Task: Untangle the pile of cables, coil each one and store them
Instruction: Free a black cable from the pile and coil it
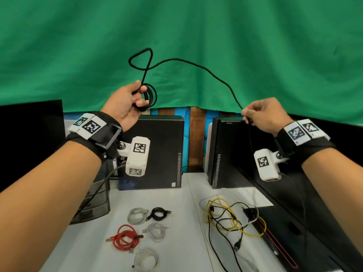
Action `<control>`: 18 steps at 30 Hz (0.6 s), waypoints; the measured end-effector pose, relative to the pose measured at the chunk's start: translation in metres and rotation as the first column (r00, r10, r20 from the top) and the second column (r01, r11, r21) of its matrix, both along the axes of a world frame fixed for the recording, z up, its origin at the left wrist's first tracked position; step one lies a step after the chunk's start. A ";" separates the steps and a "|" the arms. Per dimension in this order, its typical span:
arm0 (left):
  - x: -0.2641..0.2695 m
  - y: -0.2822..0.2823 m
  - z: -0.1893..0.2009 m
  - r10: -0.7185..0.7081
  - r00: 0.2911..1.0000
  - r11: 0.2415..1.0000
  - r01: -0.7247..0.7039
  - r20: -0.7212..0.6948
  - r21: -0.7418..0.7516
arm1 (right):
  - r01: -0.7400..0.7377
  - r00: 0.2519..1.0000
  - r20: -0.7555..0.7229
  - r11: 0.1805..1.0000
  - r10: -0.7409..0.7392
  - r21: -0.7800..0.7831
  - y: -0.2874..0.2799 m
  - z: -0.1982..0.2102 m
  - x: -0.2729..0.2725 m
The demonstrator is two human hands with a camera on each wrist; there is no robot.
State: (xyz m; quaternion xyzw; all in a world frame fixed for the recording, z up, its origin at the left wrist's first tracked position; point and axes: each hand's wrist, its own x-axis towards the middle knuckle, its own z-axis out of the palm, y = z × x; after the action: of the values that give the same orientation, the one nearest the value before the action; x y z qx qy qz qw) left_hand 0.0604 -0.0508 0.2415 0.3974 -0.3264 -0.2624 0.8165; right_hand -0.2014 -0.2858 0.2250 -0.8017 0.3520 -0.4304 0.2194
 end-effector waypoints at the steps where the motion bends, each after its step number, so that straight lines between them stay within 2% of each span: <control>1: 0.001 -0.002 -0.001 0.004 1.000 1.000 -0.004 0.000 0.004 | -0.067 0.998 -0.007 0.997 0.067 0.034 0.003 -0.006 0.001; 4: 0.006 -0.008 -0.005 0.014 1.000 1.000 -0.014 -0.011 0.012 | -0.326 0.945 0.119 0.919 0.306 0.223 0.014 -0.018 0.002; 6: 0.010 -0.011 -0.008 0.016 1.000 1.000 -0.015 -0.022 0.024 | -0.418 0.902 0.253 0.853 0.349 0.314 0.017 -0.023 0.001; 9: 0.010 -0.013 -0.011 0.021 0.999 0.999 -0.020 -0.025 0.035 | -0.405 0.879 0.388 0.864 0.277 0.299 0.016 -0.023 -0.001; 13: 0.006 -0.011 -0.010 0.054 0.998 0.998 -0.054 -0.014 0.029 | -0.316 0.850 0.484 0.936 0.206 0.156 0.018 -0.017 -0.007; 18: 0.011 -0.009 -0.014 0.091 0.996 0.994 -0.092 0.022 0.057 | -0.347 0.727 0.648 0.936 0.228 0.061 0.023 -0.002 -0.016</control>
State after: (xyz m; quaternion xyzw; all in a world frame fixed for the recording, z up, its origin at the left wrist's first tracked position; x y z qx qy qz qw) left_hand 0.0714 -0.0594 0.2276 0.4381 -0.3079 -0.2300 0.8126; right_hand -0.2172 -0.2632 0.2235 -0.6323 0.1657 -0.6014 0.4594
